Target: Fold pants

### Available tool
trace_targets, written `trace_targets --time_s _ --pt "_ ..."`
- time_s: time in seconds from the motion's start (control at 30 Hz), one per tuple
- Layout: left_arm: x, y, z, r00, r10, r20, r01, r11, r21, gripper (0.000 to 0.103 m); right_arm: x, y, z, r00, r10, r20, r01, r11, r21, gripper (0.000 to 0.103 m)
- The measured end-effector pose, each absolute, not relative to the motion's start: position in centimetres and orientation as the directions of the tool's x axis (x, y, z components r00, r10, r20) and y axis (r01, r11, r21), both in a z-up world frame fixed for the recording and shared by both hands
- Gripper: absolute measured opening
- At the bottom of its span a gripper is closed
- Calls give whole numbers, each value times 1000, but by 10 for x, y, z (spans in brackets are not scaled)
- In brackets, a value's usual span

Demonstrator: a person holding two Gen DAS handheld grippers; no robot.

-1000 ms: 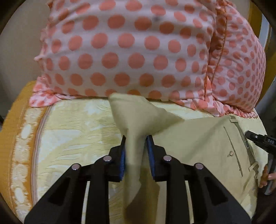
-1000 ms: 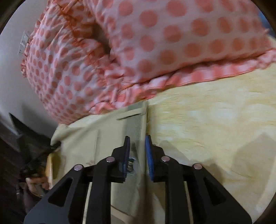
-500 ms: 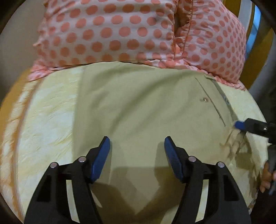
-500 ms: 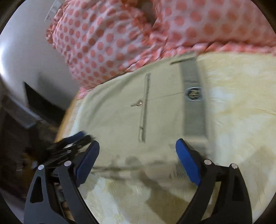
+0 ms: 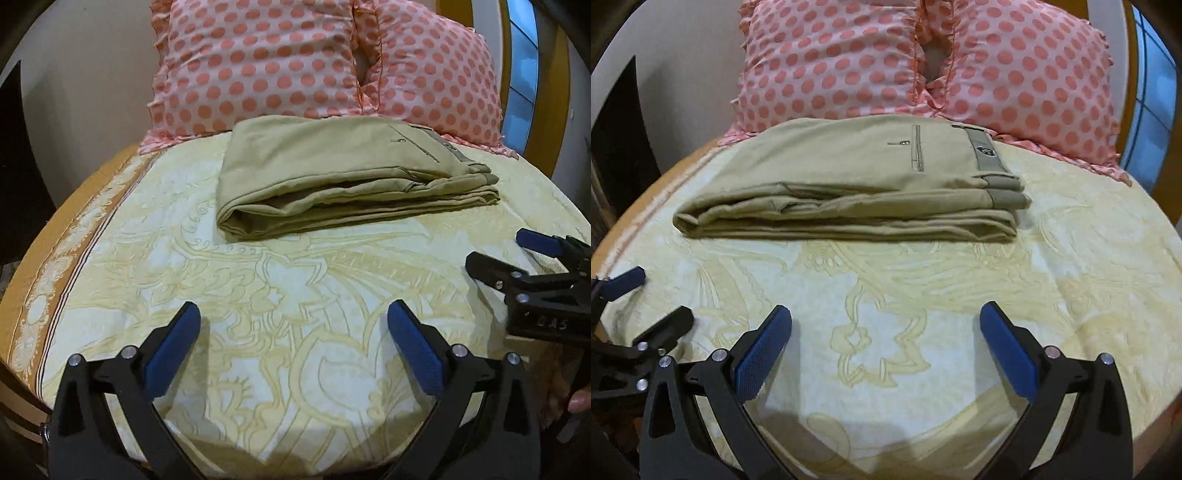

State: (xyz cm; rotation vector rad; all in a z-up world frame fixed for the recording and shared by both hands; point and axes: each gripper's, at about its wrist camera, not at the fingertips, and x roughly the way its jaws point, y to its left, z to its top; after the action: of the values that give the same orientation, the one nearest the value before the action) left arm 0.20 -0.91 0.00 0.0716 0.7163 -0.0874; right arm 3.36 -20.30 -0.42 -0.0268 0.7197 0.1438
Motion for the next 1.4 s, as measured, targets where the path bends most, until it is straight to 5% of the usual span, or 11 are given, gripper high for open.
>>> trace_targets --time_s 0.37,1.4 --pt "-9 -9 -7 812 -74 -579 106 994 21 101 26 -202 -11 802 110 -587 -118 993 24 102" --pt "-7 -5 -7 807 -75 -585 108 994 21 101 26 -203 -11 802 110 -587 -117 993 25 102"
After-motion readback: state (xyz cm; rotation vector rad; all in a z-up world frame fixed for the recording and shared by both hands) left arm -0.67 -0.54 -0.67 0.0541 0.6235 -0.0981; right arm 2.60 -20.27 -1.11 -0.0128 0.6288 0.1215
